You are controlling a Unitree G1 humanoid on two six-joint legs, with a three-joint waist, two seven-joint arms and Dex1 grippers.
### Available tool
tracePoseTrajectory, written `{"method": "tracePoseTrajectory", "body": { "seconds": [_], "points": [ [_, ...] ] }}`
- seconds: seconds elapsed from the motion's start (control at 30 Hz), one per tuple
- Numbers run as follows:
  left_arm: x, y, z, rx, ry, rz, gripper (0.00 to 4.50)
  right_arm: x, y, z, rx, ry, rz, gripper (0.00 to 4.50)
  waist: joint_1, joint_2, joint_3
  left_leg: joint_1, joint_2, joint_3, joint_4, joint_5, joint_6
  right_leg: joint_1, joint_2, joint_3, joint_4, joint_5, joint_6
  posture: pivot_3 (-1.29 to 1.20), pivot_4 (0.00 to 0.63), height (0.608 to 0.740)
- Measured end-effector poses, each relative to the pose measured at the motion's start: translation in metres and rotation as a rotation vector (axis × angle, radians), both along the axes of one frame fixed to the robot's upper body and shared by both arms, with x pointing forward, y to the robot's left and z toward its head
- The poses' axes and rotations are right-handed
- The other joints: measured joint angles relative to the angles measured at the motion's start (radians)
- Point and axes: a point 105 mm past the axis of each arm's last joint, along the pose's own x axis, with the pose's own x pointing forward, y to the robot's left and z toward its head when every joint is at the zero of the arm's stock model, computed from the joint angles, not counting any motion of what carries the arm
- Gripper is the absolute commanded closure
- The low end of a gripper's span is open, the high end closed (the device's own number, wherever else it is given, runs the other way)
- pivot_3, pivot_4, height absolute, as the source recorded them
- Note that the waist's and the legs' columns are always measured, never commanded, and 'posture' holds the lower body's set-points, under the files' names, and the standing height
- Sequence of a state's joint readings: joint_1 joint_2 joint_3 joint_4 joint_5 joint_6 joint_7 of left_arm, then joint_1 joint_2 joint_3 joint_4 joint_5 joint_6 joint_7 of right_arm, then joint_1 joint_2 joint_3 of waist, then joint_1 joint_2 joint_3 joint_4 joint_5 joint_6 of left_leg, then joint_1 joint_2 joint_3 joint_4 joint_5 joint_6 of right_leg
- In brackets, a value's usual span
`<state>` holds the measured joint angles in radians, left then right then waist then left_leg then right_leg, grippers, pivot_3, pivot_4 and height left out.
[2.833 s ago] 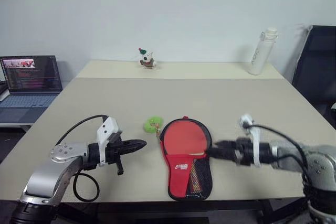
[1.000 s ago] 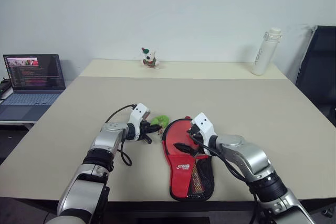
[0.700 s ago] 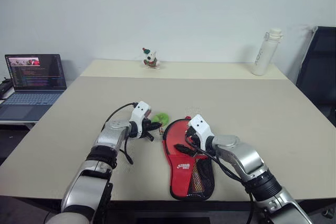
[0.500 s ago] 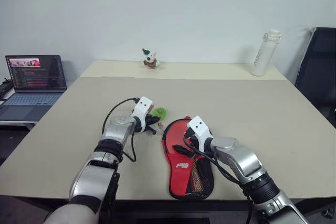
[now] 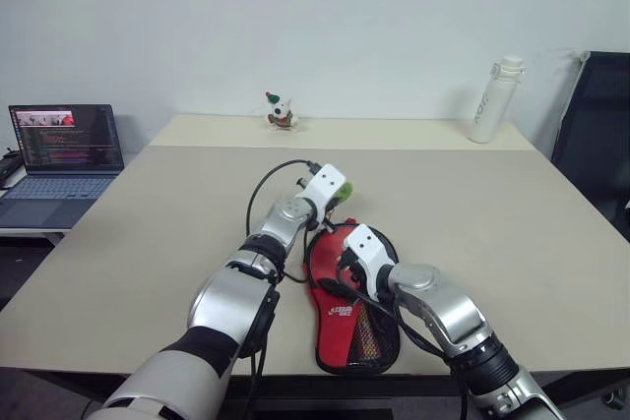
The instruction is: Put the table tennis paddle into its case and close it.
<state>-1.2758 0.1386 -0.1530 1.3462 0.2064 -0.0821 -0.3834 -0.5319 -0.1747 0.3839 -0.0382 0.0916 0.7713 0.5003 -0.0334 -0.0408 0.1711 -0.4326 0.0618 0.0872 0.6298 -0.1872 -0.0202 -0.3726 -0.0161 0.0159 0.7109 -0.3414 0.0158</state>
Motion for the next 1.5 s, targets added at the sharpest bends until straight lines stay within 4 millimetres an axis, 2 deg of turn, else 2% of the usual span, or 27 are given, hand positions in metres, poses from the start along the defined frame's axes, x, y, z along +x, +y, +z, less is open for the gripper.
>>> {"method": "tracePoseTrajectory", "body": {
  "seconds": [0.27, 0.47, 0.73, 0.9, 1.0, 1.23, 1.37, 1.5],
  "points": [
    [-0.014, -0.051, 0.003, 0.077, -0.079, -0.171, 4.48, -0.013, 0.005, -0.002, 0.004, 0.005, 0.023, 0.00, 0.003, 0.000, 0.000, 0.000, -0.001, 0.000, 0.000, 0.000, 0.000, 0.000, 0.000, -0.001, 0.000, 0.000, 0.000, 0.00, 0.150, 0.740],
    [-0.037, -0.097, 0.005, 0.048, -0.090, -0.365, 4.48, -0.015, 0.007, -0.002, 0.004, 0.006, 0.024, 0.00, 0.004, 0.000, 0.000, 0.000, -0.001, 0.000, 0.000, 0.000, 0.000, 0.000, 0.000, 0.000, -0.001, 0.000, 0.000, 0.00, 0.150, 0.740],
    [-0.049, -0.111, 0.010, 0.015, -0.064, -0.487, 4.48, -0.015, 0.006, -0.002, 0.003, 0.007, 0.021, 0.00, 0.004, 0.000, -0.001, 0.000, -0.001, -0.001, 0.000, 0.000, 0.001, 0.001, 0.000, -0.001, -0.001, -0.002, 0.003, 0.00, 0.150, 0.740],
    [-0.054, -0.114, 0.011, 0.013, -0.054, -0.545, 2.99, -0.015, 0.008, -0.002, 0.006, 0.009, 0.021, 0.00, 0.003, 0.000, -0.001, 0.000, -0.001, -0.001, 0.000, -0.001, 0.001, 0.001, 0.000, -0.001, -0.001, -0.002, 0.003, 0.00, 0.150, 0.740],
    [-0.055, -0.111, 0.011, 0.018, -0.047, -0.559, 1.94, -0.014, 0.011, -0.001, 0.011, 0.012, 0.025, 0.00, 0.001, 0.001, -0.001, 0.000, -0.001, -0.001, 0.000, -0.001, 0.003, 0.001, 0.000, 0.000, -0.001, -0.002, 0.003, 0.00, 0.150, 0.740],
    [-0.056, -0.098, 0.012, 0.024, -0.033, -0.613, 1.94, -0.011, 0.018, 0.003, 0.019, 0.013, 0.036, 0.00, -0.010, 0.001, -0.001, 0.001, 0.000, 0.000, 0.000, -0.001, 0.003, 0.000, 0.001, 0.000, 0.000, -0.001, 0.002, 0.00, 0.150, 0.740],
    [-0.029, -0.047, 0.024, 0.013, -0.112, -0.423, 1.94, -0.010, 0.019, 0.003, 0.030, 0.018, 0.030, 0.00, -0.018, 0.001, -0.001, 0.000, 0.001, -0.001, 0.000, -0.001, 0.003, 0.000, 0.001, 0.000, 0.001, -0.002, 0.003, 0.00, 0.150, 0.740],
    [-0.012, -0.001, 0.045, -0.050, -0.186, -0.255, 1.94, -0.009, 0.007, 0.008, 0.040, 0.029, 0.015, 0.00, -0.004, 0.001, -0.001, 0.000, -0.001, -0.001, 0.000, -0.001, 0.003, 0.000, 0.000, -0.001, 0.000, -0.001, 0.002, 0.00, 0.150, 0.740]
  ]
}}
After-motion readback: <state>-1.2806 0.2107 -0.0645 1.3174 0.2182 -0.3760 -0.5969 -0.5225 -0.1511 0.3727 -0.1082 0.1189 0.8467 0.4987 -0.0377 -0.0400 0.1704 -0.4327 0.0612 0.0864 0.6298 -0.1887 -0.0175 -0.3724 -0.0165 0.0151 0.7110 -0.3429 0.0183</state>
